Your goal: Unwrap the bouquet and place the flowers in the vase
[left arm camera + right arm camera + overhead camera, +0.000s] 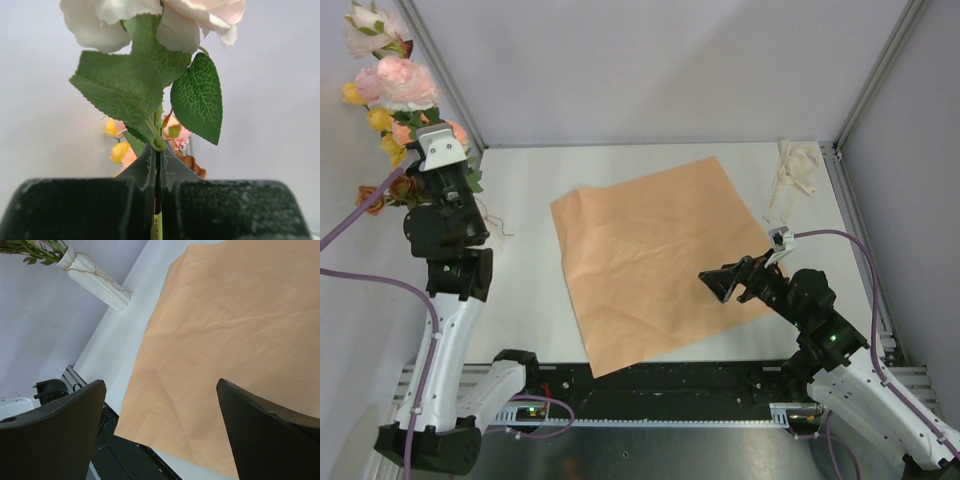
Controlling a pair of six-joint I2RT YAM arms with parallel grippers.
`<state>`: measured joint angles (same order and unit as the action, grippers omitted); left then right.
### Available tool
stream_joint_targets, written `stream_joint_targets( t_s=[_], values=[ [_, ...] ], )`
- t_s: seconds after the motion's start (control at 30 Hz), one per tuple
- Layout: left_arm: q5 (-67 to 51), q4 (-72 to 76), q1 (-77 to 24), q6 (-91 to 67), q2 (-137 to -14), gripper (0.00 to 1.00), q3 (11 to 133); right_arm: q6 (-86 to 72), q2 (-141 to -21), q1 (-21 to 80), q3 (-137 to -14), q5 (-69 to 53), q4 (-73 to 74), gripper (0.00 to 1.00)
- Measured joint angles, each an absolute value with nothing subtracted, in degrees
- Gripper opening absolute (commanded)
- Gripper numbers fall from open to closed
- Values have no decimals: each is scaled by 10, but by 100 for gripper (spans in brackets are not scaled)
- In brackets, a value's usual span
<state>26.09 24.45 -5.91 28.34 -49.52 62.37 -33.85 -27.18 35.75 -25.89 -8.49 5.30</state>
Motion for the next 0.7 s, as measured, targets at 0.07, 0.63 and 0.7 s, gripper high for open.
stream_joint_targets(
  t_s=[0.07,0.63,0.7],
  values=[
    [248,244,-55,269,-507,0,624,-339,-269,356,-258,-85,53,99],
    [217,277,-9,230,-540,0,586,-340,-263,344,-258,-95,54,99],
    [216,279,-8,230,-540,0,570,-340,-263,344,-258,-95,54,99]
  ],
)
